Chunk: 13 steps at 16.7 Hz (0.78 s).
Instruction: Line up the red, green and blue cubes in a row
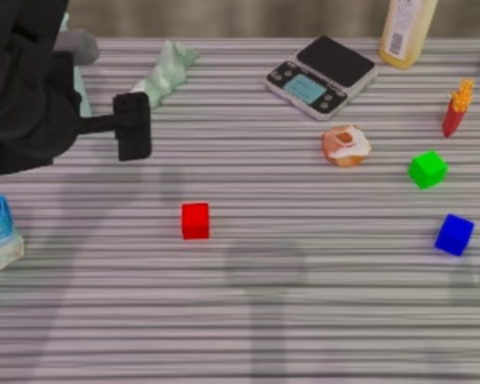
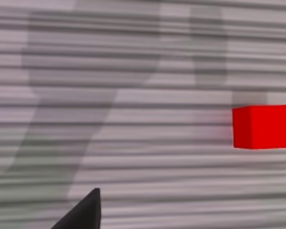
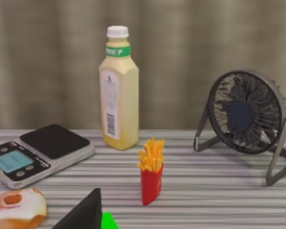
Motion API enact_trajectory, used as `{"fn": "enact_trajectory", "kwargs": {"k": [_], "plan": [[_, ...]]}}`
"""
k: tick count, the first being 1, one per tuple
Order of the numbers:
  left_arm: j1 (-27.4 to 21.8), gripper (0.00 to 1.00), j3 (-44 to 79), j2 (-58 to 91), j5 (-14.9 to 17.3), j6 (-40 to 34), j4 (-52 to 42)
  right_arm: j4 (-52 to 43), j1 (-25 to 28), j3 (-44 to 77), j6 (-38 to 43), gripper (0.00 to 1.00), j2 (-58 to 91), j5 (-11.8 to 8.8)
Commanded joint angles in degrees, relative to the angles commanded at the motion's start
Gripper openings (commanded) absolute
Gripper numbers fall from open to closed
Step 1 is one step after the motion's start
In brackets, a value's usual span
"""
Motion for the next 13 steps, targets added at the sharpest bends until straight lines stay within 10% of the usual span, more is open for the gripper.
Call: {"fn": "enact_trajectory", "kwargs": {"k": [13], "plan": [[-9.8,1.0,36.1,41.9,-0.3,-10.6,-21.7,0.0,0.0,0.0,0.0,1.0,0.0,0.0]]}}
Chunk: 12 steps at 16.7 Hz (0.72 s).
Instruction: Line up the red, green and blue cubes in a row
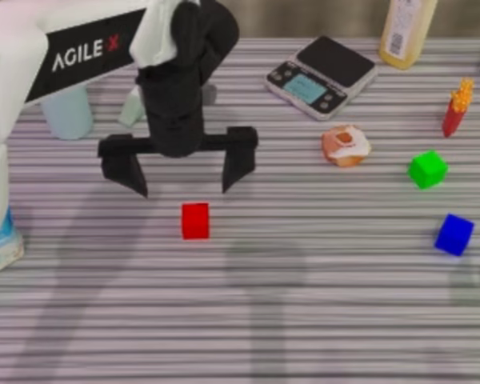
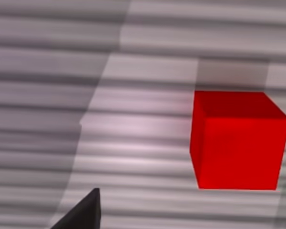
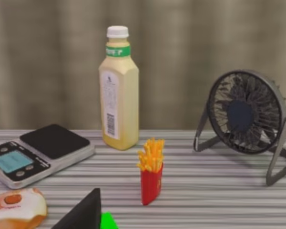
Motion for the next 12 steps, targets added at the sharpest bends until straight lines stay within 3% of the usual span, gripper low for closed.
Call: {"fn": "enact_trajectory", "kwargs": {"k": [6,12], "plan": [[0.2,1.0,-0.8,0.3,0.0,0.1,1.1,0.0,0.0,0.0,0.0,1.0,0.0,0.0],[0.1,1.0,-8.0,5.1,0.1,0.2,13.4,0.0,0.0,0.0,0.0,1.0,0.0,0.0]]}}
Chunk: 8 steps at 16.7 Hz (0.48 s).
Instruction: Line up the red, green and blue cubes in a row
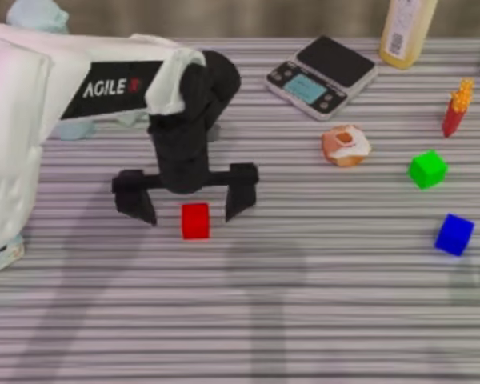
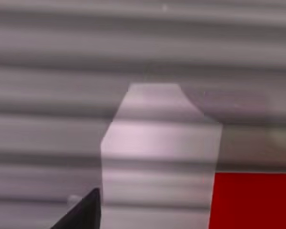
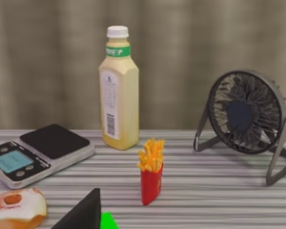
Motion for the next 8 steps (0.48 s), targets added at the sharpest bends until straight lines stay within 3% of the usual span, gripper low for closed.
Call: {"fn": "enact_trajectory", "kwargs": {"k": [6,8], "plan": [[-0.1,1.0,-2.1,1.6,0.0,0.0,3.4,0.0,0.0,0.0,0.0,1.0,0.0,0.0],[-0.1,0.85,-2.1,1.6,0.0,0.0,3.4,0.0,0.0,0.0,0.0,1.0,0.0,0.0]]}}
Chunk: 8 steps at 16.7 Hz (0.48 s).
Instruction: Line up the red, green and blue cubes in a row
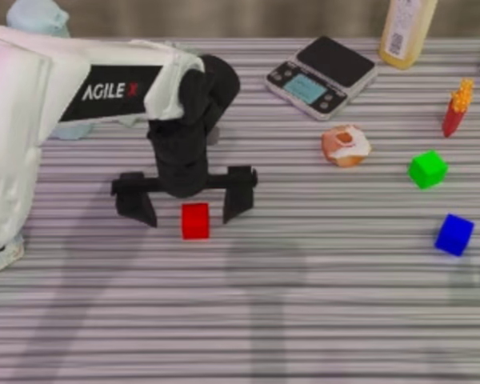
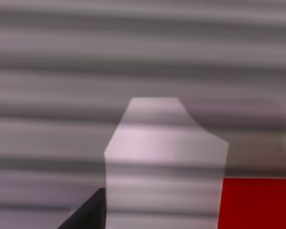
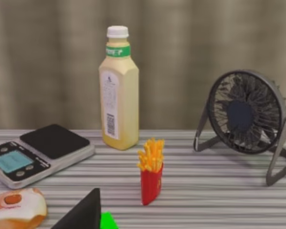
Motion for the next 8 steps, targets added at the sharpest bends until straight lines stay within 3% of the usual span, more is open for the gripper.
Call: {"fn": "enact_trajectory", "kwargs": {"k": [8], "plan": [[0.0,0.25,0.0,0.0,0.0,0.0,0.0,0.0,0.0,0.0,0.0,1.0,0.0,0.0]]}}
